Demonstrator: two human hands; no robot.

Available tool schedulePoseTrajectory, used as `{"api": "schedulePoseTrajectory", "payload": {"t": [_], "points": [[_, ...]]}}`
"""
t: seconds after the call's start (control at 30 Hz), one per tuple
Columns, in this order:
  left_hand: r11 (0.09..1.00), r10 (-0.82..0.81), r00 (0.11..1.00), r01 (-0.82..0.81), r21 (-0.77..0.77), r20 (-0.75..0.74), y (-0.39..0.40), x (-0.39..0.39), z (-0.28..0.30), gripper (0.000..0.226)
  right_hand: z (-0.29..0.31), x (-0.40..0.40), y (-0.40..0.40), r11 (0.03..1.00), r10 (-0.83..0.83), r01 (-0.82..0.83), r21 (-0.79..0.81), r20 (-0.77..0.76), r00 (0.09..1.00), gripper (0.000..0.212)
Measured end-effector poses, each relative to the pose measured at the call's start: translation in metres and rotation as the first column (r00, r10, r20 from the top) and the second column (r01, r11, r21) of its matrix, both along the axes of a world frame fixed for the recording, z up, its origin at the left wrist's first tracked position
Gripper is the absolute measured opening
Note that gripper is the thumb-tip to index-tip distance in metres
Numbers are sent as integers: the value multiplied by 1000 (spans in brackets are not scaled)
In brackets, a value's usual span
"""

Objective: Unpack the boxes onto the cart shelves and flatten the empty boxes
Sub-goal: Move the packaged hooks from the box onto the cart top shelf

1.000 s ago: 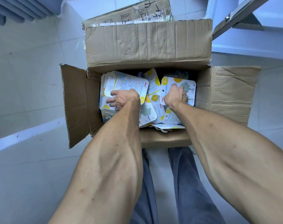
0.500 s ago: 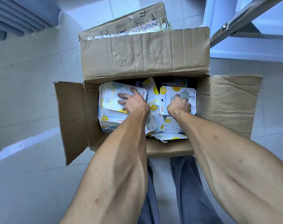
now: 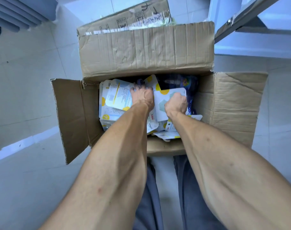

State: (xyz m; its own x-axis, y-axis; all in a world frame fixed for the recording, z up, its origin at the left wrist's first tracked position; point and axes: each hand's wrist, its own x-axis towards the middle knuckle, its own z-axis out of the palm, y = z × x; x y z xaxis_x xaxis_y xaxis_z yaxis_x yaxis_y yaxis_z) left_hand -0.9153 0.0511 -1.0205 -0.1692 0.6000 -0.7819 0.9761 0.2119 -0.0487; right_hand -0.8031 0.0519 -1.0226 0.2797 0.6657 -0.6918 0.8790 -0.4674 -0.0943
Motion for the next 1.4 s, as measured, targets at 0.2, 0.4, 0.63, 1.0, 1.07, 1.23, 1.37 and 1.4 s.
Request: {"api": "schedulePoseTrajectory", "payload": {"t": [0.2, 0.4, 0.63, 1.0, 1.07, 1.23, 1.37, 1.4], "points": [[1000, 23, 1000, -23, 16, -17, -8, -3, 5, 43, 10, 5, -7, 990, -138, 137, -30, -34, 990, 23], [999, -8, 999, 6, 32, 47, 0, -13, -4, 45, 6, 2, -4, 984, -152, 150, -92, -7, 988, 29], [995, 63, 998, -61, -80, 24, 8, -25, -6, 49, 8, 3, 2, 982, -132, 133, -136, 11, 991, 27], [982, -180, 983, 178, -69, -37, 14, -23, 2, 28, 11, -1, 3, 975, -214, 214, -61, 13, 977, 24], [980, -174, 983, 166, -109, -67, 12, -18, 5, 26, 15, -3, 5, 971, -237, 237, -34, 4, 972, 33], [988, -2, 990, -20, -153, -142, 10, -13, 23, 18, 25, -3, 11, 983, -183, 183, 10, -6, 983, 39], [958, 51, 953, -131, -256, -297, -2, -24, 29, 27, 33, -1, 12, 984, -174, 175, 26, -17, 985, 37], [958, 97, 931, -183, -221, -351, -8, -27, 27, 33, 34, -1, 11, 985, -166, 166, 35, -17, 986, 36]]}}
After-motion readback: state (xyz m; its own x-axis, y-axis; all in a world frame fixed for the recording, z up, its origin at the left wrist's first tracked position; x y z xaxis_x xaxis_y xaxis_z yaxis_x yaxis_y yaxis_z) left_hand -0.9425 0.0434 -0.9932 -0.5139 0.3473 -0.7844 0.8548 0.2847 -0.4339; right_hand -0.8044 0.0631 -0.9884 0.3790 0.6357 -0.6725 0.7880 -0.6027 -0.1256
